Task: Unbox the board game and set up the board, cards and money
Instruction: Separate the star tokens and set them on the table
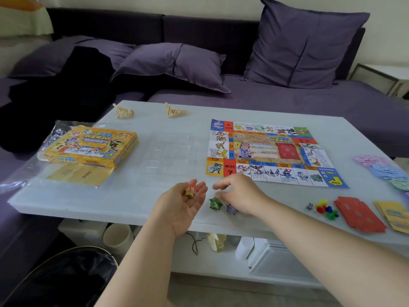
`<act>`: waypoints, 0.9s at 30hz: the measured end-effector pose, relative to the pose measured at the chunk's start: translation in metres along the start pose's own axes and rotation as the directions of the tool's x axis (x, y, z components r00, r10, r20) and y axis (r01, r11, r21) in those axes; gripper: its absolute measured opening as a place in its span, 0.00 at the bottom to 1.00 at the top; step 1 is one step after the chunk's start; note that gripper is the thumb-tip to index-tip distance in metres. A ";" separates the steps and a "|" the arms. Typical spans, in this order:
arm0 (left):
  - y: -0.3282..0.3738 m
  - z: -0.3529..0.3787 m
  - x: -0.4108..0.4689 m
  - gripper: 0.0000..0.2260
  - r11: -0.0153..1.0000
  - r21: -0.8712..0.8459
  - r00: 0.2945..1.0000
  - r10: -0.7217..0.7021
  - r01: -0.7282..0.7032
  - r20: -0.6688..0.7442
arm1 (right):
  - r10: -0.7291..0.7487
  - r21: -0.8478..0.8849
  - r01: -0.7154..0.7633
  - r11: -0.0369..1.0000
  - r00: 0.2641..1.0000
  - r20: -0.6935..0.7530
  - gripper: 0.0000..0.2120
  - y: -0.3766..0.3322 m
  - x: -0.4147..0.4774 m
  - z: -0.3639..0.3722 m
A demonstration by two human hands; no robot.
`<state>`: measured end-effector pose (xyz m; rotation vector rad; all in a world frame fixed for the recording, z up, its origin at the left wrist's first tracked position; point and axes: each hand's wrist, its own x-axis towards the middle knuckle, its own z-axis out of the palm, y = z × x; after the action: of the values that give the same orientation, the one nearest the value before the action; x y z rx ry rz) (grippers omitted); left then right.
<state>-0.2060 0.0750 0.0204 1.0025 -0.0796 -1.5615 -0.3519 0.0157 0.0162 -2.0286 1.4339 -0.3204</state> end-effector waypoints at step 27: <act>-0.040 0.035 -0.004 0.05 0.849 0.521 0.987 0.008 -0.092 0.160 | 0.183 0.011 -0.184 0.983 0.981 0.061 0.06 0.067 -0.050 -0.067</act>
<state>-0.2591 0.0736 0.0217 1.2886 -0.6714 -1.6004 -0.4572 0.0236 0.0345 -1.8595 1.5621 -0.1911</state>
